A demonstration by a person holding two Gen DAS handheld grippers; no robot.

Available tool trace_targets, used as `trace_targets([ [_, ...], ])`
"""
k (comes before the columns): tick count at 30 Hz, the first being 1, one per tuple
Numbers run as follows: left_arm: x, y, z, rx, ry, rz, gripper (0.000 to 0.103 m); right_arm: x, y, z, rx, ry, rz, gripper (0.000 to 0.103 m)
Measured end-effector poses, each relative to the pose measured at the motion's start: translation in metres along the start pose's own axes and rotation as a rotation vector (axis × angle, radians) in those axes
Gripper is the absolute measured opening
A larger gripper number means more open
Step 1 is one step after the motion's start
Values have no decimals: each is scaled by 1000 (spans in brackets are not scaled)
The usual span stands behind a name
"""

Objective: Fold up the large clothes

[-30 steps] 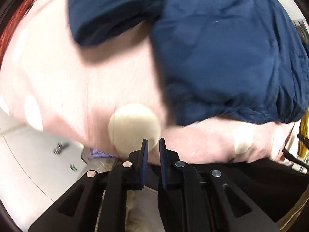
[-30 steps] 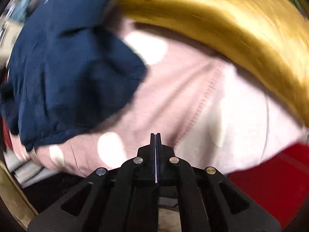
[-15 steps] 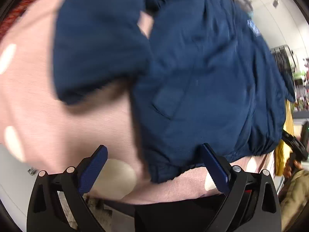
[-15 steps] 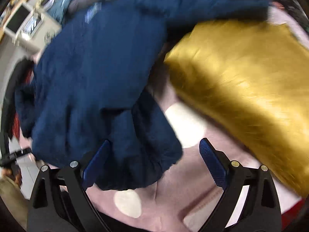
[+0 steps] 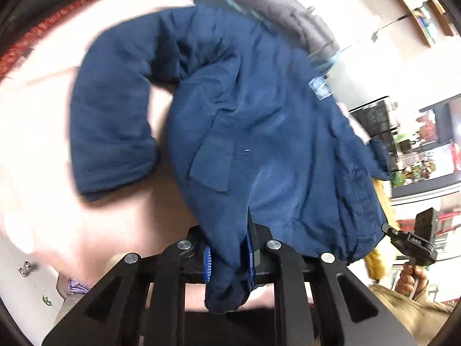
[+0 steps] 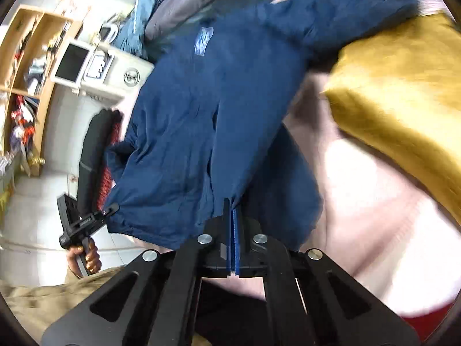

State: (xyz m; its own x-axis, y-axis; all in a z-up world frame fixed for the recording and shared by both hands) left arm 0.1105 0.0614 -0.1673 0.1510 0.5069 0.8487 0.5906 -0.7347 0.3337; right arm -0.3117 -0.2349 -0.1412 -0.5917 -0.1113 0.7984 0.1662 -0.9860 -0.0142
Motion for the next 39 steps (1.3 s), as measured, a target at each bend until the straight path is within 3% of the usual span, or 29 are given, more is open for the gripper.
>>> trace_targets([
  [3,14,-19,13,-7,54,40,17,23,-12,-17,-65,4,26,1],
  [5,5,-49,29,69,35,96,17,15,-27,-30,-108,-1,77,1],
  [9,-52,-99,55,93,153,241,18,-34,-63,-62,-58,-193,150,1],
  [11,-75,-109,63,166,185,277,33,-70,-75,-98,-93,-342,197,1],
  [14,-83,-111,72,200,230,317,66,-90,-80,-141,-170,-566,263,2],
  [15,-77,-111,74,203,229,317,68,-86,-76,-141,-178,-554,238,2],
  [19,-25,-86,90,184,246,183,79,-48,-35,-118,-154,-491,76,12],
  [20,-14,-80,95,188,267,143,80,-40,-24,-109,-138,-476,42,25],
  [21,-5,-72,102,197,294,107,82,-36,-17,-102,-125,-460,21,53],
  [23,9,-53,114,240,313,45,85,-31,0,-79,-75,-417,-19,79],
  [27,3,-18,125,299,308,-37,88,-67,-6,-25,96,-418,30,79],
  [32,-39,21,128,237,328,-29,95,-128,-44,11,369,-539,136,79],
  [35,-69,38,133,208,383,46,94,-157,-57,13,486,-635,171,79],
  [37,-76,49,138,176,449,49,83,-169,-60,6,544,-701,180,83],
  [39,-76,60,146,133,498,99,37,-175,-61,0,558,-731,187,87],
])
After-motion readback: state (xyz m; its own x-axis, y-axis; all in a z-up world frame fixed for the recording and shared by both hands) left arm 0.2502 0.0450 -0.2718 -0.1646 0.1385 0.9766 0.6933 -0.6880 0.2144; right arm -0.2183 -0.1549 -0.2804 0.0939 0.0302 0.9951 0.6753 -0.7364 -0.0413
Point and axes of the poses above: each gripper's, at about its wrist camera, not at the fingertips, and x roughly against the way its jaws point, z to its left, y to its top, the point moved 9 cm from there along -x, roughly the way its jaws point, and after that the axes turned 14 degrees about -x, right-handed, at the moved point
